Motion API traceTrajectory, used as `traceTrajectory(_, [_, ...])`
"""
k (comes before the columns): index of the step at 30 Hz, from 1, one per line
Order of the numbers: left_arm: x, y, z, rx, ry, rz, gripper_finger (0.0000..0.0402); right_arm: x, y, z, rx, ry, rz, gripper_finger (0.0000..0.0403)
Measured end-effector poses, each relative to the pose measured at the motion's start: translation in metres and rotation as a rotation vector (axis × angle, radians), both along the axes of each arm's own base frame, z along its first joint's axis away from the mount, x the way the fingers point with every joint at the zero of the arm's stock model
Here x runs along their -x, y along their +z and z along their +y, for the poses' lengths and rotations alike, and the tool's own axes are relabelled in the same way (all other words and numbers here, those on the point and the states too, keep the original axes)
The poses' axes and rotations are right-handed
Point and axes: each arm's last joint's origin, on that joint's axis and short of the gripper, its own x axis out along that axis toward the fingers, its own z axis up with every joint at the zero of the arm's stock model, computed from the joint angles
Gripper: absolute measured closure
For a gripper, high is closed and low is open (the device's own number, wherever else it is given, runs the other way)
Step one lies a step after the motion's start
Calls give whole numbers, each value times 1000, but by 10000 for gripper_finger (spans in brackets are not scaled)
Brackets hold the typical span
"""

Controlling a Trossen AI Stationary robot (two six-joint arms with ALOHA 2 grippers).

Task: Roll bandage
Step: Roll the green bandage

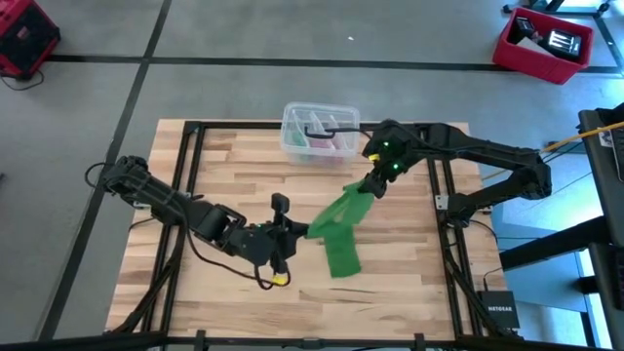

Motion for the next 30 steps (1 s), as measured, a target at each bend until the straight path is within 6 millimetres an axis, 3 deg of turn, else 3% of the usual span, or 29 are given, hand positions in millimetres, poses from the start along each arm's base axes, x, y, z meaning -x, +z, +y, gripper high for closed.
traceTrajectory(6, [6, -14, 15, 26, 104, 132, 400, -2, 2, -2, 15, -4, -23, 146])
traceTrajectory(11, [5, -16, 25, 54, 162, 137, 400, -14, -5, -8, 81, -119, -103, 146])
traceTrajectory(17, [3, -16, 30, 55, 179, 139, 400, -17, -17, 1, -242, 98, -86, 146])
traceTrajectory(19, [3, -16, 31, 53, 182, 143, 400, -15, -16, 0, -277, 107, -77, 146])
traceTrajectory(25, [5, -19, 35, 57, 208, 172, 400, -15, 3, -25, 140, -248, -89, 146])
traceTrajectory(27, [7, -20, 36, 72, 223, 179, 400, -13, 7, -24, 127, -208, -78, 146])
traceTrajectory(30, [10, -23, 38, 85, 252, 207, 400, -6, 13, -18, -28, -61, -70, 146])
